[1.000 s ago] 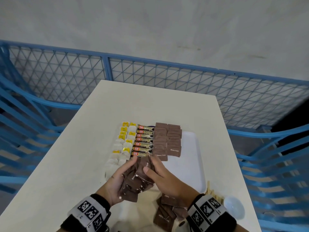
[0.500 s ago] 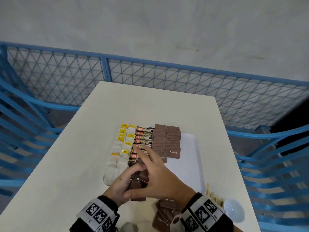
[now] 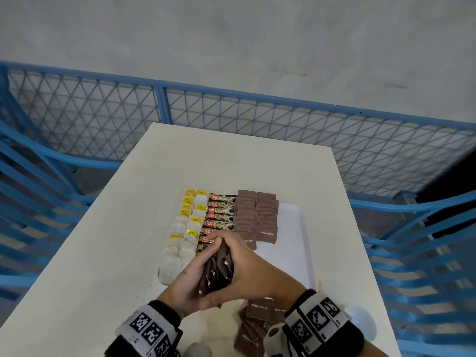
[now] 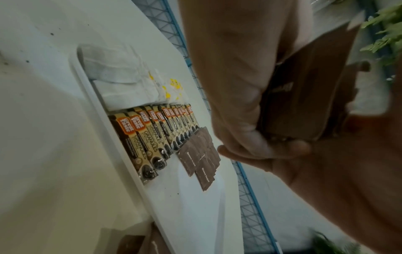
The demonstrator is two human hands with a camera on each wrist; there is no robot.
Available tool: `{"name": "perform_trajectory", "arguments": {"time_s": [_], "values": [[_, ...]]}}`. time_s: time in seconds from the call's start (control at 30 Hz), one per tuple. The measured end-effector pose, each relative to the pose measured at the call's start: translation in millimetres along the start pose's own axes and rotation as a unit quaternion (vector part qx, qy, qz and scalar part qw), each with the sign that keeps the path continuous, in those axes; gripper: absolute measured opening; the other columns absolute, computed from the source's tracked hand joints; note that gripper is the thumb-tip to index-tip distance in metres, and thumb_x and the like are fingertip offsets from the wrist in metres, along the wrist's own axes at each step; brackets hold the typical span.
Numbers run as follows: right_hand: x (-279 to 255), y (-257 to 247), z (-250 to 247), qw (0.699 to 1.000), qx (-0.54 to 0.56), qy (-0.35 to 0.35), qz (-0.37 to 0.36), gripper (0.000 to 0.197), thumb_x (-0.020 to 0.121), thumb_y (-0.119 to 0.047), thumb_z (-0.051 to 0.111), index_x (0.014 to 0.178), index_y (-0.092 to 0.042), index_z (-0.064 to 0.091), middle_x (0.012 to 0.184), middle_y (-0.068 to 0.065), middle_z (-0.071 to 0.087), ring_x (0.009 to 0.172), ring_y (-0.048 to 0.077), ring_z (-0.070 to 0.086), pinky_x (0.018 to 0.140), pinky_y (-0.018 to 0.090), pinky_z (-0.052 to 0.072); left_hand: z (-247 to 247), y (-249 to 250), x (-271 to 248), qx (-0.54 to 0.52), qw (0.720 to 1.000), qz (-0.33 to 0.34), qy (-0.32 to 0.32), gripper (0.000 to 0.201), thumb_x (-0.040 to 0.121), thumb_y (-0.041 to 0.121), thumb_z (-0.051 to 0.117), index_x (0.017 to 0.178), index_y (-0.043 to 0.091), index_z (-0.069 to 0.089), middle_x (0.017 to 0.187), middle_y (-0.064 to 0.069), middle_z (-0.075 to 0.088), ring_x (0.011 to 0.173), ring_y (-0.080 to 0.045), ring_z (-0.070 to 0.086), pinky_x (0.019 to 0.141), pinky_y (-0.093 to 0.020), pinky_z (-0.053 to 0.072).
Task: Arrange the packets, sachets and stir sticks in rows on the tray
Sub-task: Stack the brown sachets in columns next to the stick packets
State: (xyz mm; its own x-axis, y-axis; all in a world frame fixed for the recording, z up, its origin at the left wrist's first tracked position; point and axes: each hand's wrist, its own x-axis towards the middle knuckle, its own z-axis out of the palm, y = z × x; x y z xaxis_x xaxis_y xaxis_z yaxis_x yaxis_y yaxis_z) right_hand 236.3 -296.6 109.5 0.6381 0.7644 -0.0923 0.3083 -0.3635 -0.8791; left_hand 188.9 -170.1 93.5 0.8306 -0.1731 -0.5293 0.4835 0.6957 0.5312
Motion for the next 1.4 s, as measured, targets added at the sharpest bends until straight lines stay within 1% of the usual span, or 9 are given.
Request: {"name": "perform_trajectory", "arguments": {"time_s": [0.2, 0.43, 0.53, 0.63, 0.7, 0.83, 0.97, 1.13, 1.4], "values": [[1.6, 4.7, -3.0, 1.0, -0.027, 0.011, -0.011, 0.073, 0.064, -0.023, 0.084, 0.123, -0.03, 0.043, 0.117, -0.011, 0.047, 0.11, 0.0, 0.044, 0.093, 0.015, 0.039, -11.5, 5.8, 3.9, -0.01, 0.999, -0.035, 0.003, 0.04, 0.077, 0.035, 0.048, 0.079, 0.003, 0.073, 0.082, -0.017, 0.069, 0.069, -0.028, 0.068, 0.065, -0.036, 0.05], [0.8, 14.3, -1.8, 0.997, 0.049, 0.061, -0.008, 0.077, 0.061, -0.03, 0.083, 0.127, -0.034, 0.043, 0.124, -0.004, 0.05, 0.116, 0.008, 0.05, 0.1, 0.037, 0.045, -6.8, 4.1, 4.2, 0.028, 0.998, -0.056, -0.009, 0.049, 0.09, 0.048, 0.039, 0.092, 0.014, 0.074, 0.098, -0.012, 0.072, 0.08, -0.022, 0.071, 0.063, -0.039, 0.056], [0.3, 11.6, -1.5, 0.998, 0.039, 0.052, 0.002, 0.09, 0.06, -0.038, 0.083, 0.134, -0.034, 0.033, 0.131, -0.008, 0.043, 0.123, 0.005, 0.044, 0.104, 0.034, 0.042, -2.9, 1.9, 5.1, 0.032, 0.999, -0.027, -0.015, 0.045, 0.083, 0.053, 0.048, 0.094, 0.019, 0.076, 0.104, -0.008, 0.071, 0.089, -0.018, 0.07, 0.073, -0.034, 0.053], [-0.6, 8.9, -5.9, 0.999, 0.023, 0.033, -0.003, 0.09, 0.066, -0.033, 0.083, 0.133, -0.037, 0.022, 0.125, -0.026, 0.039, 0.12, -0.009, 0.039, 0.101, 0.016, 0.037, 0.4, 2.1, 7.0, 0.039, 0.998, 0.012, -0.044, 0.02, 0.075, 0.029, 0.074, 0.09, 0.016, 0.076, 0.096, -0.01, 0.072, 0.086, -0.018, 0.071, 0.069, -0.028, 0.058], [-2.5, 9.2, -8.2, 1.0, 0.004, 0.005, 0.003, 0.089, 0.075, -0.036, 0.075, 0.135, -0.044, 0.011, 0.126, -0.038, 0.024, 0.128, -0.006, 0.025, 0.105, 0.017, 0.029, -3.2, 0.2, 10.7, 0.058, 0.995, 0.03, -0.07, 0.032, 0.059, 0.022, 0.074, 0.089, 0.011, 0.074, 0.085, -0.012, 0.071, 0.078, -0.019, 0.07, 0.066, -0.029, 0.056], [-4.0, 14.5, -9.5, 0.993, 0.11, 0.002, 0.042, 0.071, 0.083, -0.049, 0.056, 0.138, -0.048, 0.012, 0.142, -0.015, 0.021, 0.139, 0.003, 0.007, 0.111, 0.027, 0.019, -11.1, -4.8, 13.4, 0.034, 0.996, 0.049, -0.063, 0.042, 0.038, 0.018, 0.078, 0.078, 0.009, 0.076, 0.075, -0.012, 0.069, 0.064, -0.019, 0.066, 0.058, -0.031, 0.05], [-4.5, 20.9, -4.8, 0.977, 0.195, 0.062, 0.065, 0.052, 0.089, -0.033, 0.058, 0.13, -0.035, 0.026, 0.132, -0.007, 0.039, 0.12, -0.003, 0.039, 0.091, 0.013, 0.043, -18.1, -1.3, 11.6, 0.009, 0.995, 0.078, -0.069, 0.067, 0.014, 0.024, 0.087, 0.078, 0.01, 0.077, 0.074, -0.014, 0.07, 0.059, -0.024, 0.066, 0.051, -0.028, 0.053], [-5.8, 23.5, -5.5, 0.969, 0.214, 0.081, 0.096, 0.026, 0.085, -0.025, 0.064, 0.097, -0.018, 0.042, 0.093, -0.001, 0.051, 0.069, 0.009, 0.049, 0.064, 0.021, 0.044, -21.3, 3.4, 8.5, 0.013, 0.99, 0.09, -0.105, 0.065, 0.023, 0.023, 0.087, 0.087, 0.016, 0.078, 0.087, -0.013, 0.073, 0.074, -0.027, 0.07, 0.066, -0.037, 0.056], [-4.2, 33.4, -8.5, 0.934, 0.319, 0.104, 0.122, 0.03, 0.088, -0.011, 0.061, 0.106, 0.009, 0.048, 0.094, 0.011, 0.062, 0.075, 0.02, 0.065, 0.059, 0.027, 0.056, -30.5, 0.0, 11.0, -0.007, 0.99, 0.101, -0.097, 0.068, 0.026, 0.018, 0.088, 0.092, 0.02, 0.076, 0.097, -0.015, 0.072, 0.081, -0.028, 0.07, 0.064, -0.034, 0.057]]}}
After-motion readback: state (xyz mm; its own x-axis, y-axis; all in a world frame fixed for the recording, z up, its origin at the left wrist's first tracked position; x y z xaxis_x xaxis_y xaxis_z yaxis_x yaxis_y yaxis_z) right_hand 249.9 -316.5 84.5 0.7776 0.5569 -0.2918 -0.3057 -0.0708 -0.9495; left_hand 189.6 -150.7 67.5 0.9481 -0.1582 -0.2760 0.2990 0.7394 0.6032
